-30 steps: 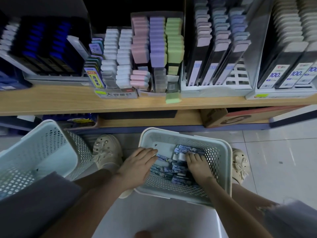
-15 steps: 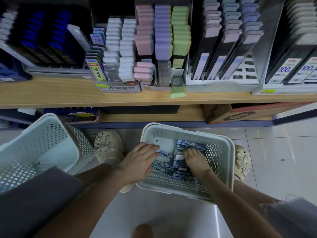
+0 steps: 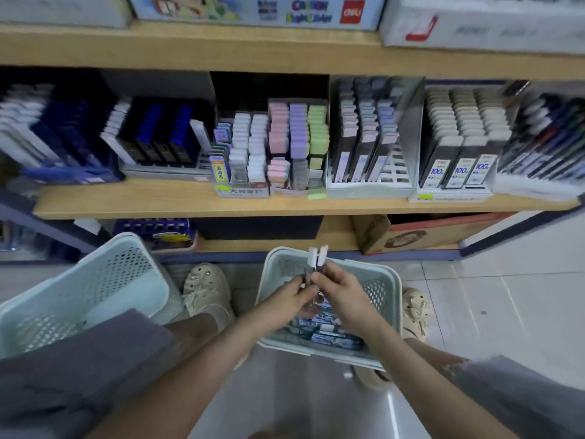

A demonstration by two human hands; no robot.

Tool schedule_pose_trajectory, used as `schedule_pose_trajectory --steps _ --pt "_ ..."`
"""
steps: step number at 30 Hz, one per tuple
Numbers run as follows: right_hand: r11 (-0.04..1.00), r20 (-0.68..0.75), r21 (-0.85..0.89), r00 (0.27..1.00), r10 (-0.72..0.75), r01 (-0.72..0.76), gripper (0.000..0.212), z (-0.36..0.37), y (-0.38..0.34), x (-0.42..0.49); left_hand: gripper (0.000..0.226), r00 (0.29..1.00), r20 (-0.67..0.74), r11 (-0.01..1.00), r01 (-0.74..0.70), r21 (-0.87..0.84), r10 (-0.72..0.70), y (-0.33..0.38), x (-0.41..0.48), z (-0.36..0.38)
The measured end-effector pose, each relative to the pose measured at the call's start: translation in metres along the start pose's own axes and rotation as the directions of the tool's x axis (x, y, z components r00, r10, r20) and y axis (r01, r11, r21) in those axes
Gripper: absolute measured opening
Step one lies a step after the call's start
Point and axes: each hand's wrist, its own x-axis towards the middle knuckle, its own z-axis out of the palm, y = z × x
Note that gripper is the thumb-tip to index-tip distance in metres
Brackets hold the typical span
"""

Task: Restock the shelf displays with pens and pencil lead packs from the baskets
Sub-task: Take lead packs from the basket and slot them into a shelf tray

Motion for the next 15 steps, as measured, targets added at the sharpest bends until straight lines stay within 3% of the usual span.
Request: schedule_pose_trajectory --steps 4,9,15 --pt "0.993 0.040 0.107 0.998 -0.050 0.045 0.020 0.017 -0.037 -0.024 0.009 0.997 -0.038 0.997 -0.070 0.027 0.071 0.034 -0.040 -0.011" --pt "0.985 0.105 0.086 0.982 -0.157 0.148 0.027 0.049 -0.086 -0.051 0.018 0.985 -0.089 0.988 -0.143 0.067 0.148 0.068 -0.091 -0.033" --pt "0.939 0.145 -0.095 0.938 -0.315 0.330 0.023 0.092 -0.153 -0.067 0.010 0.945 -0.162 0.958 -0.275 0.082 0.285 0.110 -0.150 -0.064"
